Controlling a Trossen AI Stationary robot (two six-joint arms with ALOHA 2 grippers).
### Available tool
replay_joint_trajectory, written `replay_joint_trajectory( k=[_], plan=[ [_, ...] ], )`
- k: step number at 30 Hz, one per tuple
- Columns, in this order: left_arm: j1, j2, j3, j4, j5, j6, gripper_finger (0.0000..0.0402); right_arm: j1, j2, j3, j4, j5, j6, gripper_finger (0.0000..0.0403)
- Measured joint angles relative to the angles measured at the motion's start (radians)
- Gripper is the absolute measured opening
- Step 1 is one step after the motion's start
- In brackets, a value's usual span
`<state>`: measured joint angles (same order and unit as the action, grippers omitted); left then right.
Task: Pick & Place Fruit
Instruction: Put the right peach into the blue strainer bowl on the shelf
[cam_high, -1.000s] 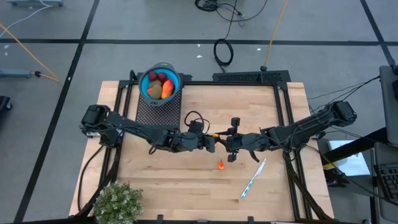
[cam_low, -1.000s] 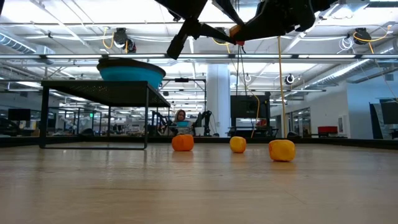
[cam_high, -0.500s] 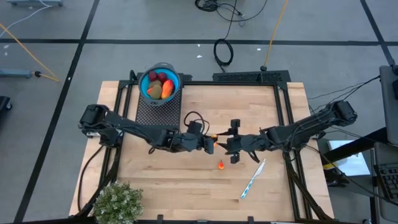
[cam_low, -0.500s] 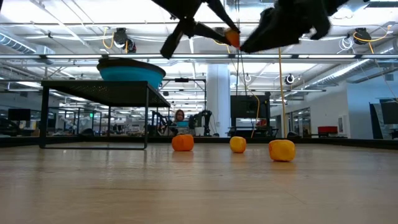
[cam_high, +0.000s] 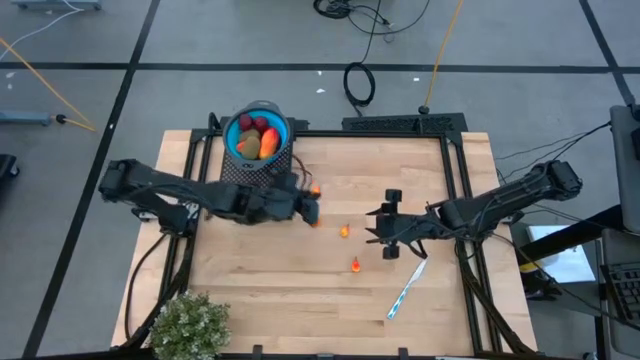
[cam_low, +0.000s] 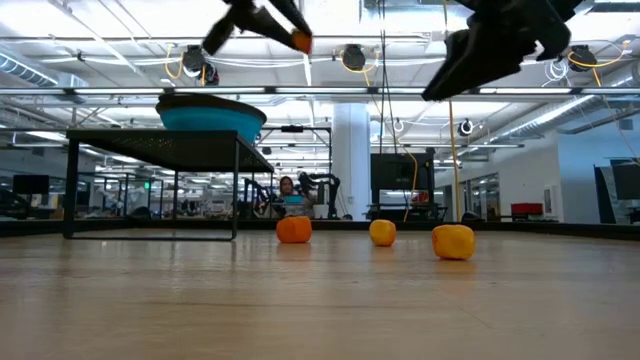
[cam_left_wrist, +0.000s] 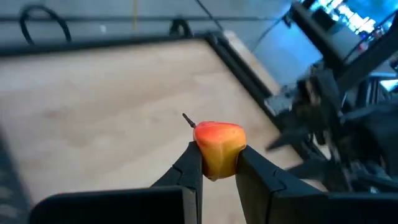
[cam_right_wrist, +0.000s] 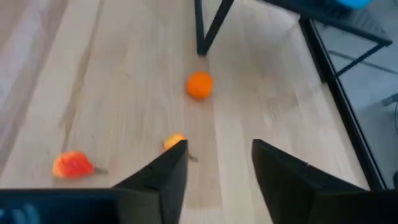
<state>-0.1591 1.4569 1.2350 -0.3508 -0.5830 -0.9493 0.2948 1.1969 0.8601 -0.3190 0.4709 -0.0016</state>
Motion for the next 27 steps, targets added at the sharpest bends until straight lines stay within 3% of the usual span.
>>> replay_joint_trajectory(
  k=[11,18,27],
  plan=[
    [0.123,-0.244,0.001,-0.312,-0.077,0.142,0.0058,-0.038,-0.06,0.0,0.004,-0.058,0.019,0.0008],
    [0.23,-0.285,-0.001,-0.49,-0.08,0.219,0.0058,-0.076,-0.104,0.0,0.006,-0.096,0.04,0.0005],
    [0.398,-0.298,0.001,-0.689,-0.046,0.319,0.0058,-0.122,-0.176,0.0,0.007,-0.295,0.041,0.0001]
  ],
)
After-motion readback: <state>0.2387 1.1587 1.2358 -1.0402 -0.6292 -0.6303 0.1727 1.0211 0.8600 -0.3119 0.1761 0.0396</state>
